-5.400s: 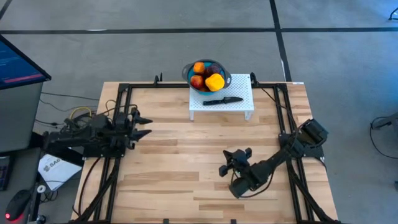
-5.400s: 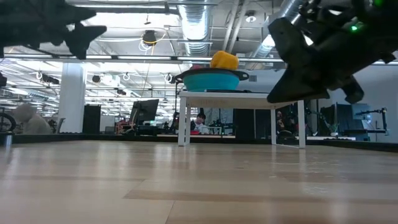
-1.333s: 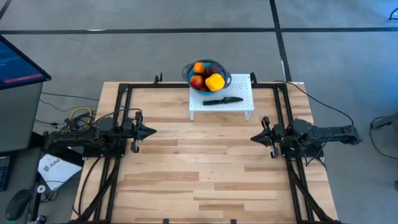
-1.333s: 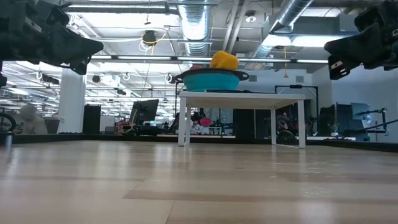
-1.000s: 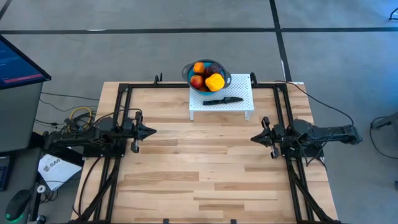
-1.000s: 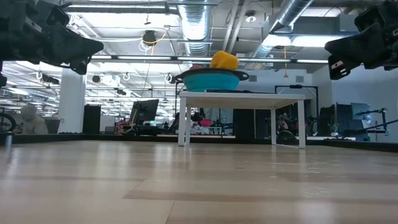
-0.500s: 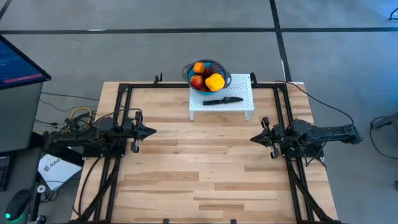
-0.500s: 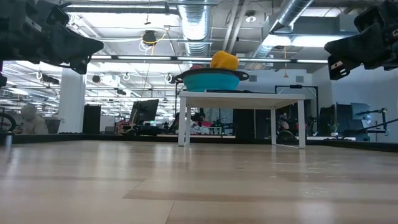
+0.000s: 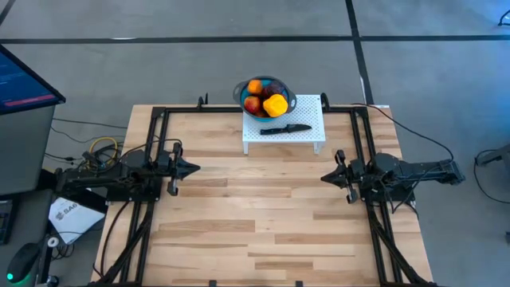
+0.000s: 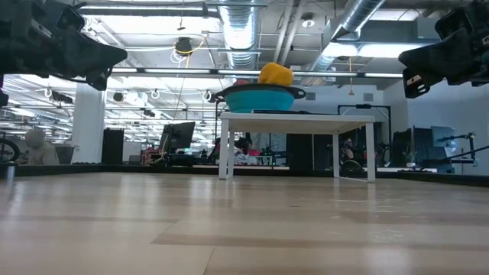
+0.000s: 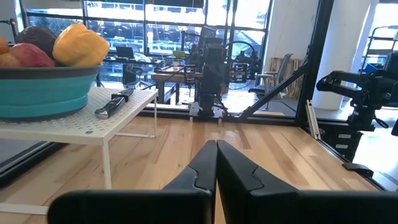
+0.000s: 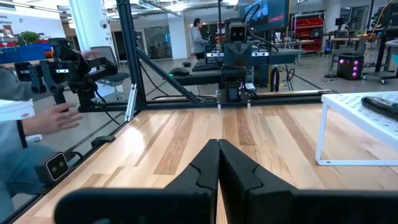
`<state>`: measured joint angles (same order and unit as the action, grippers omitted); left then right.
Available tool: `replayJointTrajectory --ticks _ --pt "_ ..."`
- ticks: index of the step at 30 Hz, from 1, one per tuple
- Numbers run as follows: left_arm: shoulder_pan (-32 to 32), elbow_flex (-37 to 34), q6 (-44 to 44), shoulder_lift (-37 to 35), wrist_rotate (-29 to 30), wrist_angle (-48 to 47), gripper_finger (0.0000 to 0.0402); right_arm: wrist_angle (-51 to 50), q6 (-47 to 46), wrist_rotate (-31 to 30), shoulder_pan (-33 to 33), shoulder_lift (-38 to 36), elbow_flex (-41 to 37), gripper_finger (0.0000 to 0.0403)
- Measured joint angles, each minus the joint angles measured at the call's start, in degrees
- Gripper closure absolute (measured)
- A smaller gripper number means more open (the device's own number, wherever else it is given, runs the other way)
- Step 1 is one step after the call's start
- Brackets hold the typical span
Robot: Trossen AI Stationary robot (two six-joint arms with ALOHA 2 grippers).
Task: Pick & Place Fruit
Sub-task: Return to Home Position
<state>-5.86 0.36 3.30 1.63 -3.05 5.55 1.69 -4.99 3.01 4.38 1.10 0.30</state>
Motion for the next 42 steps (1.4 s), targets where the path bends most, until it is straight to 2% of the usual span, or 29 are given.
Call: replayJointTrajectory --ticks 4,8,12,18,42 --pt "0.71 0.00 0.41 -0.15 0.13 -1.33 0.0399 0.00 0.00 -0.02 0.00 0.00 0.00 0.0403" --pt "5.92 0.04 -0.09 -1.58 0.25 -4.02 0.0399 0.00 0.00 -0.03 0.00 0.01 0.00 0.0403" --pt "8.43 0.04 -0.91 -1.60 0.31 -4.14 0.0399 0.00 0.00 -0.02 0.00 0.02 0.00 0.0403" --pt "7.38 0.07 1.54 -1.62 0.55 -4.28 0.0399 0.02 0.00 -0.02 0.00 0.02 -0.02 0.0403" --pt "7.40 0.00 0.00 3.23 0.24 -2.94 0.0399 0.00 -0.02 -0.04 0.00 0.02 -0.02 0.0403"
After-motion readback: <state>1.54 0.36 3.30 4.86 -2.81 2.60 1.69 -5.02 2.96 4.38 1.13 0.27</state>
